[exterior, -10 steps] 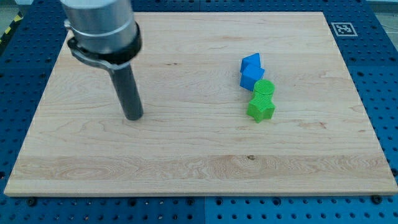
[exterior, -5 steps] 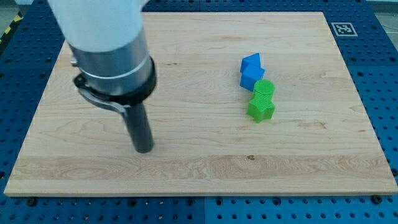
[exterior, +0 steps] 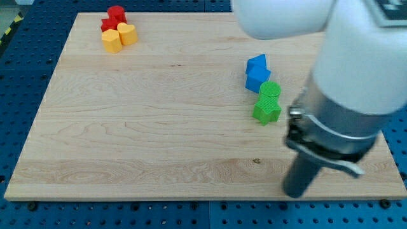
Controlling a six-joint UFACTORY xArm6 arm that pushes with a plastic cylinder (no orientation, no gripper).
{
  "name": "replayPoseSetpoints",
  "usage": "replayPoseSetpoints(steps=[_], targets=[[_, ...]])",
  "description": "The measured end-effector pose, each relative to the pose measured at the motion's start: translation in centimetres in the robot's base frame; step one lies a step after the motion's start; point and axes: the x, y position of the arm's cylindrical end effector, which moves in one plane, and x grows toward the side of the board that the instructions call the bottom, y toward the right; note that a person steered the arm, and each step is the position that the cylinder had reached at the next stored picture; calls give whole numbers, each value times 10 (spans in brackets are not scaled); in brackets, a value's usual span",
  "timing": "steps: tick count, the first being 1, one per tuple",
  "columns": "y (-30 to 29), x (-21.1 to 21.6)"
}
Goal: Move green star diagonally to the blue triangle
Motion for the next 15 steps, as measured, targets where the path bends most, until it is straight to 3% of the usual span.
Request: replayPoseSetpoints(steps=[1, 2, 7, 10, 12, 15], targets=[[47, -42], [53, -65], [51, -84], [-16, -110], [-8, -123], [-73, -132]])
